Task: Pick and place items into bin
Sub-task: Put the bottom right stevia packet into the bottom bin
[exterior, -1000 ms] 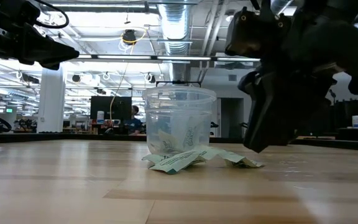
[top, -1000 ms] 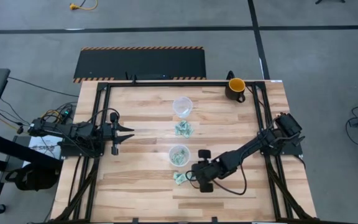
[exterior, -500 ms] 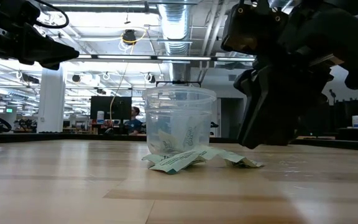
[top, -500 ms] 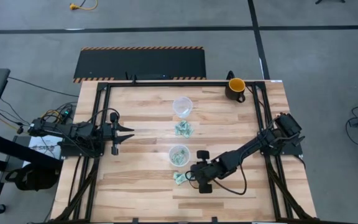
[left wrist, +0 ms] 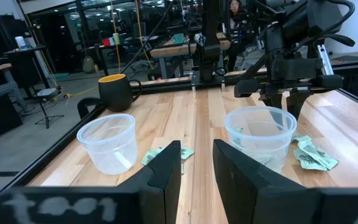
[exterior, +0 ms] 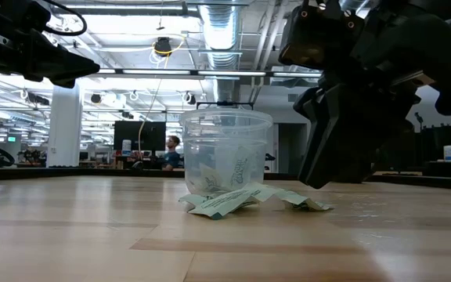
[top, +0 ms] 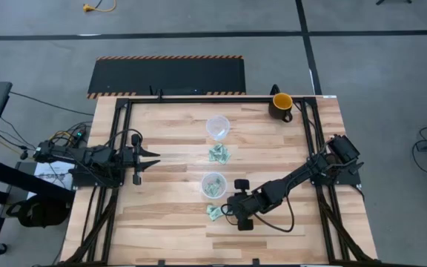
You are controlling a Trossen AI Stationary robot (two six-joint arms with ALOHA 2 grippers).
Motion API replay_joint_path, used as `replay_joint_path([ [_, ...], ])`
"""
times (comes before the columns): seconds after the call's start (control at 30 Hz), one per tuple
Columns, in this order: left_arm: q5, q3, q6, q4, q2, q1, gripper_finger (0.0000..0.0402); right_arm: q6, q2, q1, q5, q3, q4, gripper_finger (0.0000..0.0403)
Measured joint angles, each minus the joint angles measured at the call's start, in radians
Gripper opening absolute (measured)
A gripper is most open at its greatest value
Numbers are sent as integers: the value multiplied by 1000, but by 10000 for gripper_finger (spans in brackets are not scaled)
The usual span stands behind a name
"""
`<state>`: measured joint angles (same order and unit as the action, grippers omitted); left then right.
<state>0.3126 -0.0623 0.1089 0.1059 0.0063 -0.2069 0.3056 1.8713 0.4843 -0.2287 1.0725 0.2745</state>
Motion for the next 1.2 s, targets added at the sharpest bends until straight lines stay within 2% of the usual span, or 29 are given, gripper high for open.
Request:
replay_joint_path([
  [0.63, 0, 0, 0, 0, 0, 0, 84, -31, 0, -37, 26, -88, -97, 81],
  [0.83, 0, 0, 0, 0, 0, 0, 84, -44, 4, -50, 76, -88, -102, 79],
  [0.93, 0, 0, 0, 0, 0, 0, 84, -44, 19, -57, 99, -85, -108, 64],
  [1.1, 0, 0, 0, 0, 0, 0, 84, -33, 56, -70, 134, -82, -129, 10],
  [1.2, 0, 0, 0, 0, 0, 0, 84, -10, 58, -81, 145, -82, -131, 10],
])
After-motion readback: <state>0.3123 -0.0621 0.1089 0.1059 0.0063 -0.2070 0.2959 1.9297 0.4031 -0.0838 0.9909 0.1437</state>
